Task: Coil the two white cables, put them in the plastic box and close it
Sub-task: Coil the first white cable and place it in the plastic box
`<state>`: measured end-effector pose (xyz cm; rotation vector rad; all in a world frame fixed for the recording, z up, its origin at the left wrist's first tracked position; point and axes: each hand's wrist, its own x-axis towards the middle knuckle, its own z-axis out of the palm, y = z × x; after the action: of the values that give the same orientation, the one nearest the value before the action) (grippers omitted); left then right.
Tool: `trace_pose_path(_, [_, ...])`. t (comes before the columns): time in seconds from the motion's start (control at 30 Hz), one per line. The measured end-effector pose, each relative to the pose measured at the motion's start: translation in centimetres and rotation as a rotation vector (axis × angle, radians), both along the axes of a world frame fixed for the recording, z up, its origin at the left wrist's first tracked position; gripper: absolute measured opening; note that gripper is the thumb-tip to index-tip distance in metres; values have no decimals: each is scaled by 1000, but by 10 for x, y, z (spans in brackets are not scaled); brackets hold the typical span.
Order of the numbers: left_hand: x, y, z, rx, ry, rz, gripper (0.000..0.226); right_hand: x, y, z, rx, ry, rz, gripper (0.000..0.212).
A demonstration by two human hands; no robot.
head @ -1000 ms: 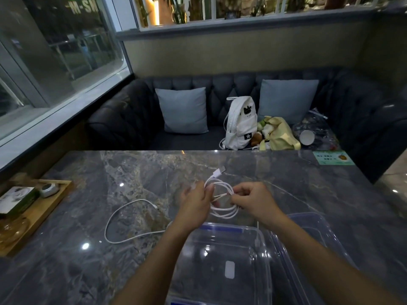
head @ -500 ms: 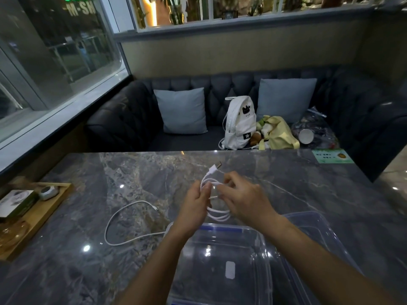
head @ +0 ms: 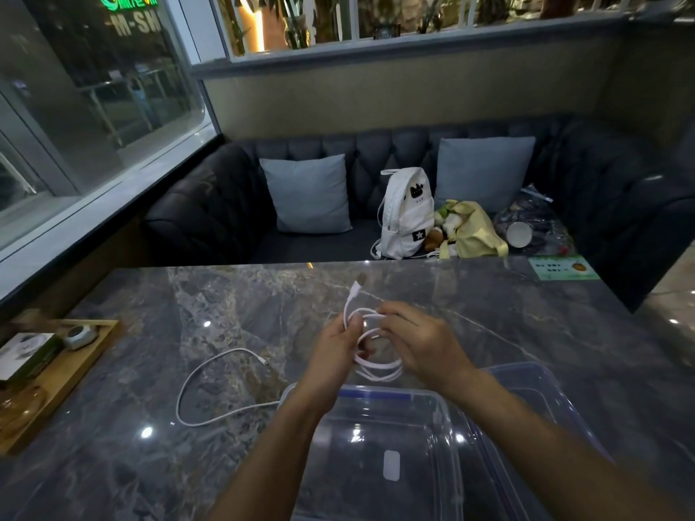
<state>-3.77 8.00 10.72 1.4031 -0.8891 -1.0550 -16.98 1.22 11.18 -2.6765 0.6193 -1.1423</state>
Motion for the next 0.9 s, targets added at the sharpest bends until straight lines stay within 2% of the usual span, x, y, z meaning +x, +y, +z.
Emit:
trace_pose_path(0.1, [5, 0, 6, 39, 283, -108, 32, -1, 6, -5, 128, -179, 9, 17])
trace_pose_path(0.2, [2, -1, 5, 44, 277, -95, 31, 2, 9, -6, 552, -385, -80, 12])
trace_pose_path(0.27, [-2, -1, 4, 33, 299, -76, 30, 3, 7, -4, 680, -436, -101, 15])
trace_pose_path(0.33, [-4, -1, 4, 28, 337, -62, 31, 3, 5, 1, 548, -389, -43, 6])
trace_pose_path(0.43, [-2, 0, 6, -3, 341, -46, 40, -1, 6, 5, 301, -278, 32, 6])
trace_pose_path(0.57, [-2, 3, 4, -24, 249, -60, 28, -3, 5, 7, 179, -186, 3, 10])
trace_pose_path(0.67, [-4, 2, 5, -37, 283, -46, 28, 2, 6, 9, 147, -223, -48, 6])
trace_pose_path(0.7, [-4, 1, 7, -47, 297, -44, 28, 4, 9, 10, 219, -272, -73, 6])
trace_pose_path(0.77, [-4, 1, 8, -58, 252, -45, 28, 5, 11, 12, 540, -393, -115, 6])
trace_pose_path(0.83, [-4, 1, 6, -70, 106, -35, 35, 8, 12, 13, 880, -477, -114, 10])
trace_pose_path(0.9, [-6, 2, 3, -112, -54, -2, 41, 10, 10, 14, 1065, -553, -117, 10])
